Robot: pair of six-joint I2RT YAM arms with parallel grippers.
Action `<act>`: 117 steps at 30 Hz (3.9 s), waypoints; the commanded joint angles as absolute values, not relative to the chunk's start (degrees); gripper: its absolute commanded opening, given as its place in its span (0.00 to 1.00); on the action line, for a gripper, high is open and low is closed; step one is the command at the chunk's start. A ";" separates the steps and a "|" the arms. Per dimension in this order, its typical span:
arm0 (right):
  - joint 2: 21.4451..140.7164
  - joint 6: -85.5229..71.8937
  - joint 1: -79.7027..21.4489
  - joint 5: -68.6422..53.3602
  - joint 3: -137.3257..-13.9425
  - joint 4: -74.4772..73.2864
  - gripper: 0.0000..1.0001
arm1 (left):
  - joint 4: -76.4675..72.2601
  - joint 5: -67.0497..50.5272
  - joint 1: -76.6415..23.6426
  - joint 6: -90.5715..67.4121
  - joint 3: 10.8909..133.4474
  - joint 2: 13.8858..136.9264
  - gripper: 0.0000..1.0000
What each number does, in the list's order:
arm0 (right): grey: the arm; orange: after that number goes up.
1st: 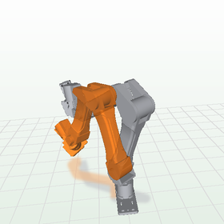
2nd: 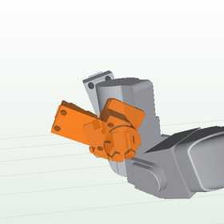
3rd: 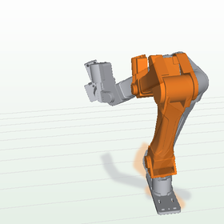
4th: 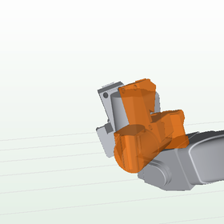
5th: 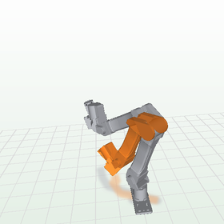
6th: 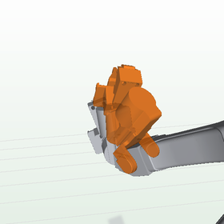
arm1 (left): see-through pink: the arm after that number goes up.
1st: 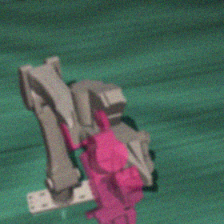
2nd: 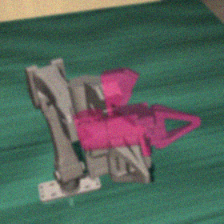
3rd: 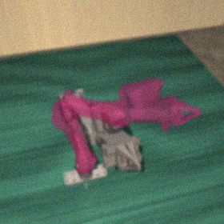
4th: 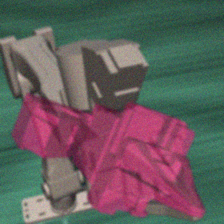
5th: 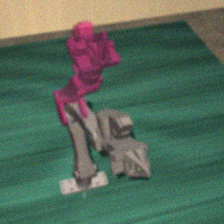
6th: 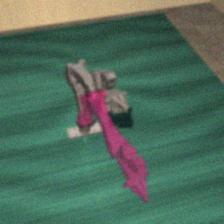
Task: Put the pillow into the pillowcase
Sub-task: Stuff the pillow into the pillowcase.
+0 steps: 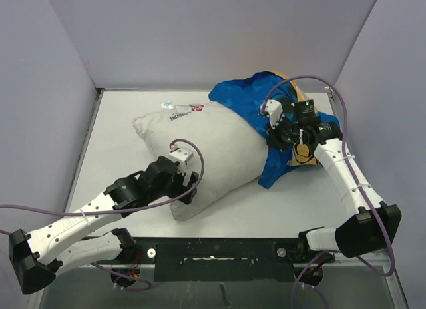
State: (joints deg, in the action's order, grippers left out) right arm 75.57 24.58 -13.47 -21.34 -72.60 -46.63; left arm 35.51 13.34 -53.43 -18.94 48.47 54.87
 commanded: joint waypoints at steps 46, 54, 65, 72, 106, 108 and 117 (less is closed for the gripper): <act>77.20 37.07 7.15 -25.68 -81.60 -44.19 1.00 | 18.10 2.55 -55.90 2.00 63.32 63.47 0.76; 84.24 35.23 10.42 -7.65 -81.41 -38.17 0.11 | 11.96 3.78 -60.38 16.84 65.93 76.25 0.82; 84.85 34.20 25.99 8.07 -75.68 -24.45 0.44 | 7.80 2.45 -61.74 23.01 64.84 78.96 0.88; 68.10 34.17 25.11 -34.73 -71.66 -38.13 0.98 | 3.20 1.30 -64.33 32.83 63.45 82.53 0.98; 78.90 22.90 -5.03 -35.37 -67.78 -23.96 0.24 | -19.94 16.79 -61.61 46.85 61.18 98.17 0.00; 77.58 22.37 -4.97 -41.43 -72.39 -26.14 0.06 | -14.64 11.26 -60.59 41.05 64.02 92.77 0.00; 77.68 16.02 -12.99 -71.72 -99.36 -31.93 0.00 | -6.69 -13.65 -47.05 12.25 77.58 79.49 0.00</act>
State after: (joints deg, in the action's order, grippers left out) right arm 79.50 20.71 -7.51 -47.33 -88.84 -32.99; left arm -2.90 2.48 -50.98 29.93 70.02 87.55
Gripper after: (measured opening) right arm 0.029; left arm 0.055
